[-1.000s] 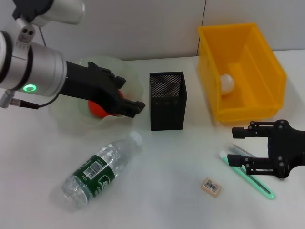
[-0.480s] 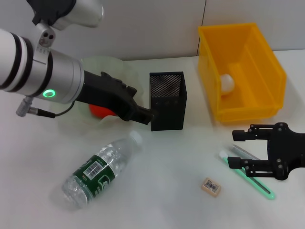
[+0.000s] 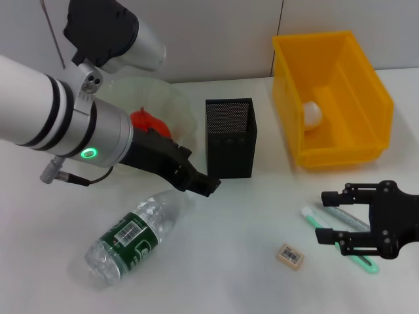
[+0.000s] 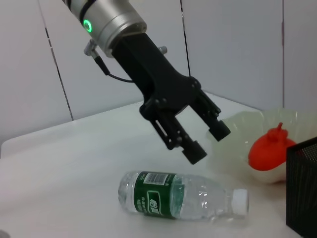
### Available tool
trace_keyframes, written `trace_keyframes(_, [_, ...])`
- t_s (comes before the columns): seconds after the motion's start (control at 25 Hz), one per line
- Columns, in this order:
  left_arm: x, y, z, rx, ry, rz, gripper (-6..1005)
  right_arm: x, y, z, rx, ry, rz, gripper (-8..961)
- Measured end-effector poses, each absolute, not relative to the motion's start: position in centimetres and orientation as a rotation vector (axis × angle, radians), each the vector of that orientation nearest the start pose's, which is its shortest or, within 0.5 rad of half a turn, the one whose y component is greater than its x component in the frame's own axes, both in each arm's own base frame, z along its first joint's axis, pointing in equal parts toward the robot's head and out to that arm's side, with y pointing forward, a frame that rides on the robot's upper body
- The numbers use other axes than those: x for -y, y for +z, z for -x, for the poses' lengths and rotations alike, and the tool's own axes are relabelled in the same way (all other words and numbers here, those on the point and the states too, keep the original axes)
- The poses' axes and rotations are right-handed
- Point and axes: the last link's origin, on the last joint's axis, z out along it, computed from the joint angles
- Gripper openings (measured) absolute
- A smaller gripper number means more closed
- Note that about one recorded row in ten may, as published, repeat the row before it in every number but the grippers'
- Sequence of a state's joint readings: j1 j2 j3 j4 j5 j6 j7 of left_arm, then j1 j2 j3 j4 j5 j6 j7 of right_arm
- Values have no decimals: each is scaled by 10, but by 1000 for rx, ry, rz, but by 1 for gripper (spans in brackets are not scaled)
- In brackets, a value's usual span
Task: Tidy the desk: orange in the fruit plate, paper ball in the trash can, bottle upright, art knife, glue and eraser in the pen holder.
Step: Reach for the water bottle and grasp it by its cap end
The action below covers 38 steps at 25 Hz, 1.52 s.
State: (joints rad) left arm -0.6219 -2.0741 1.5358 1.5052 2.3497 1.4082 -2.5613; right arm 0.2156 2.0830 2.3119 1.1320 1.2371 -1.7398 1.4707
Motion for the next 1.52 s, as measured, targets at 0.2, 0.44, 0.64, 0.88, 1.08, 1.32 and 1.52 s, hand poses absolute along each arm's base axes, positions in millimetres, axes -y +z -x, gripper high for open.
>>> trace_keyframes(0.2, [-353, -27, 97, 652, 128, 2752, 759, -261, 55, -282, -500, 555, 2761, 673])
trace_keyframes(0.44, [-355, -43, 99, 664, 148, 2757, 759, -253, 57, -285, -508, 555, 2762, 673])
trace_keyframes(0.64, [-358, -58, 104, 661, 216, 2741, 758, -249, 58, -289, -515, 548, 2759, 673])
trace_keyframes(0.88, [-366, -63, 111, 684, 216, 2704, 758, -247, 58, -291, -520, 547, 2758, 673])
trace_keyframes(1.08, [-373, -65, 121, 681, 246, 2663, 757, -247, 57, -291, -523, 550, 2760, 673])
trace_keyframes(1.32, [-374, -68, 125, 653, 302, 2629, 756, -246, 56, -292, -524, 555, 2761, 673])
trace_keyframes(1.52, [-371, -73, 126, 635, 333, 2624, 755, -247, 54, -292, -524, 558, 2762, 673])
